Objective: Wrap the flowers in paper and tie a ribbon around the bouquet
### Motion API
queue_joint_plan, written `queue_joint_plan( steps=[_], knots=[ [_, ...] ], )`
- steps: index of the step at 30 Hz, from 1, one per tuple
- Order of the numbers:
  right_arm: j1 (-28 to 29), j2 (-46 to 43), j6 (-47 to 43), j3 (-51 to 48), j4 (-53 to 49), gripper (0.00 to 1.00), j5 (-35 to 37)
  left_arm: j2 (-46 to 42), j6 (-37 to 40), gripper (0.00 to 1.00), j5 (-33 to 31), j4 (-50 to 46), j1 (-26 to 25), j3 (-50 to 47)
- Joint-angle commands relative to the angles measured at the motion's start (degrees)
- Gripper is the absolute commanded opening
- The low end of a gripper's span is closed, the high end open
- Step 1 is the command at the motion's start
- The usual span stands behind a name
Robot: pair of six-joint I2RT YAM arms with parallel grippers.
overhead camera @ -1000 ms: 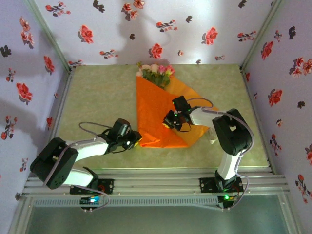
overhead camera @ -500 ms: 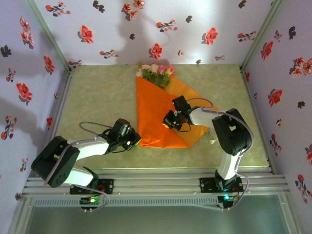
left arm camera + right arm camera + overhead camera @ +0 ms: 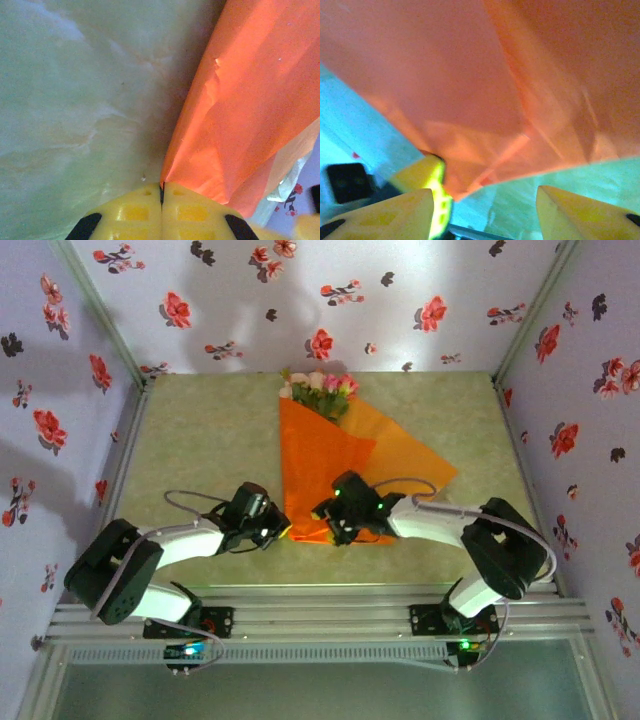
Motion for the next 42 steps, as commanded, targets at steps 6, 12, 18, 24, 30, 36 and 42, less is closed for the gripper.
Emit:
queue_joint_plan(
  steps=[6, 12, 18, 24, 30, 36, 42],
  knots=[
    [9.70, 2.11, 29.77, -6.52, 18.33, 0.59, 15.24, 0.19, -3.64, 0.00, 2.78, -1.01, 0.25, 1.95],
    [11.34, 4.33, 33.45, -7.84, 25.85, 0.59, 22.73, -0.11, -6.78, 0.00, 3.69, -0.94, 0.40, 1.54],
    [13.18, 6.48, 35.75, -9.35, 30.00, 0.56, 27.29, -0.03, -8.31, 0.00, 4.04, -0.02, 0.60, 1.43],
    [13.59, 8.78, 36.32, -10.14, 34.73, 0.39, 30.85, -0.05, -9.10, 0.00, 4.40, 0.76, 0.78, 0.84],
    [13.85, 9.75, 36.28, -10.18, 35.26, 0.19, 32.47, 0.21, -9.01, 0.00, 4.80, 0.70, 1.30, 1.25],
    [13.88, 11.04, 36.97, -10.30, 36.15, 0.00, 32.57, 0.21, -8.65, 0.00, 5.41, 0.43, 1.92, 0.92],
    [13.91, 10.77, 37.32, -9.94, 35.24, 0.00, 32.57, 0.04, -8.14, 0.34, 7.55, 0.43, 1.79, 0.36]
  ],
)
